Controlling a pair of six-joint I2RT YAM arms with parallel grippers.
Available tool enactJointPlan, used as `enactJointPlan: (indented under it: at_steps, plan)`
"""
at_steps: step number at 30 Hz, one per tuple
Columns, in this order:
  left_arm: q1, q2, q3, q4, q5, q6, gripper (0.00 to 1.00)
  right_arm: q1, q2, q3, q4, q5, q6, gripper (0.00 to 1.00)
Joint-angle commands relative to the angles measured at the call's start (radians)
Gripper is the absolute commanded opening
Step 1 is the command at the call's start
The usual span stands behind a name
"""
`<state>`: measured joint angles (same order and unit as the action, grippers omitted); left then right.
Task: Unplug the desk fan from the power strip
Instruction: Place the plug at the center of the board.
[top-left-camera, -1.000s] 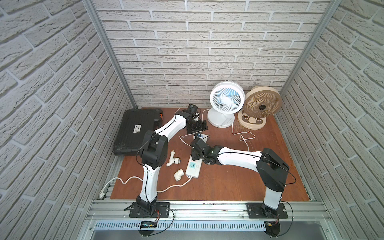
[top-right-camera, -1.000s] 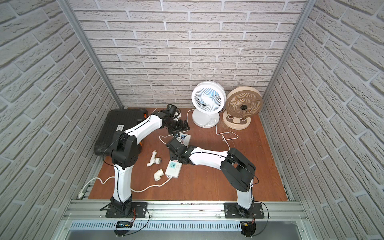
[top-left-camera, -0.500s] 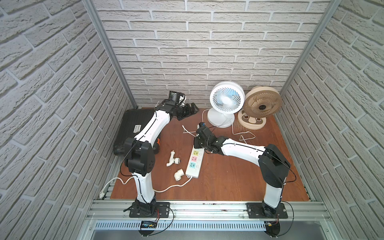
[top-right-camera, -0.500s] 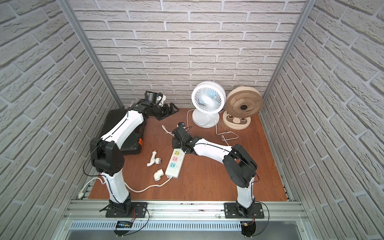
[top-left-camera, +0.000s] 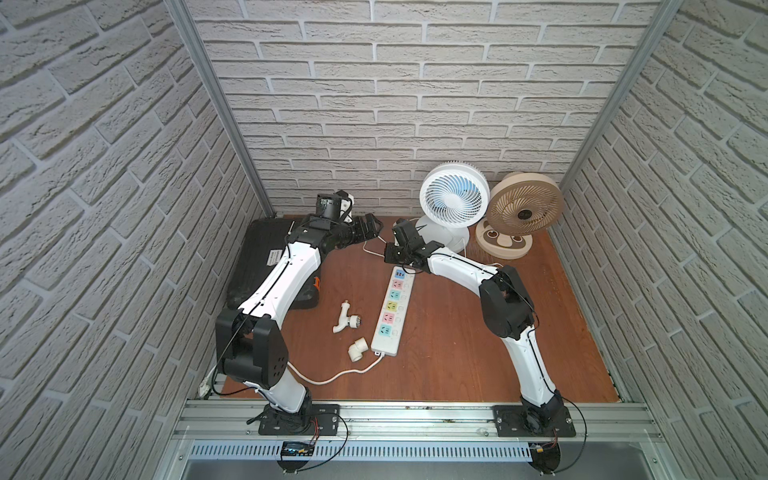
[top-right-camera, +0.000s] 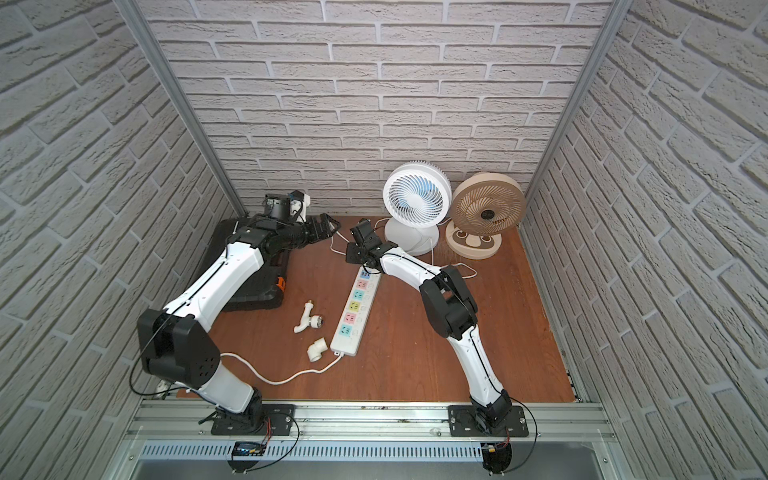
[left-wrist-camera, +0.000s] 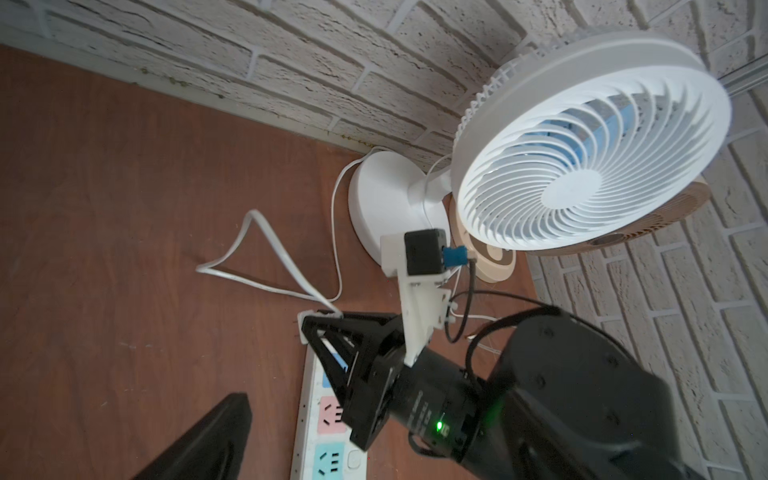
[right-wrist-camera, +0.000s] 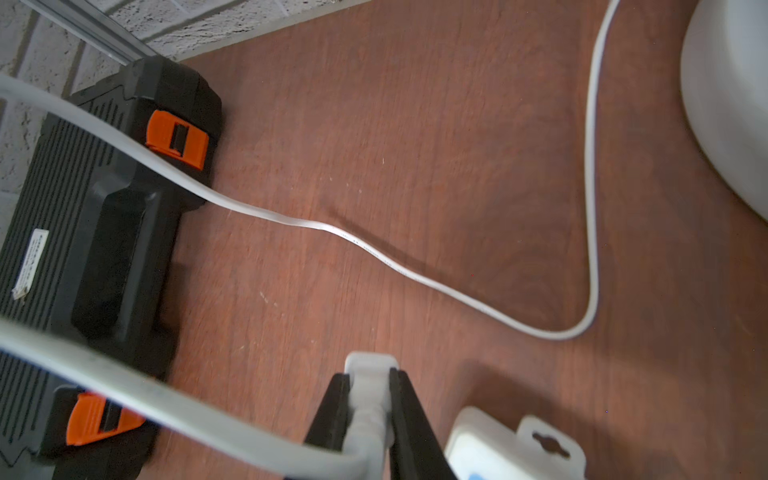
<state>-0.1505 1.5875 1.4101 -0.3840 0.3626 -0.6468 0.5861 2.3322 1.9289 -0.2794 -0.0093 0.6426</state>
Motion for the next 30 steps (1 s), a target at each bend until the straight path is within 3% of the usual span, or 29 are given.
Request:
enactJointPlan:
  at_steps: [1,11,14,17,20,22,25,30]
  plan:
    - [0.013,-0.059,-0.071,0.098,-0.096,0.04,0.98,-0.021,0.071,0.129,-0.038,-0.041,-0.019,0.03]
    - [0.023,-0.211,-0.345,0.263,-0.287,0.065,0.98,-0.071,0.315,0.446,-0.116,-0.094,-0.01,0.04]
    - [0.027,-0.241,-0.398,0.301,-0.315,0.073,0.98,-0.082,0.35,0.498,-0.122,-0.101,-0.006,0.09]
    - [0.029,-0.258,-0.431,0.333,-0.332,0.081,0.98,-0.09,0.37,0.536,-0.141,-0.103,-0.013,0.19]
    - [0.031,-0.258,-0.438,0.341,-0.335,0.084,0.98,-0.094,0.365,0.541,-0.158,-0.092,-0.036,0.33]
    - [0.032,-0.249,-0.438,0.342,-0.33,0.083,0.98,-0.094,0.355,0.541,-0.171,-0.087,-0.056,0.49]
    - [0.032,-0.244,-0.443,0.355,-0.325,0.077,0.98,-0.094,0.339,0.535,-0.193,-0.078,-0.08,0.62]
    - [0.032,-0.251,-0.447,0.354,-0.326,0.073,0.98,-0.094,0.268,0.451,-0.187,-0.058,-0.12,0.73]
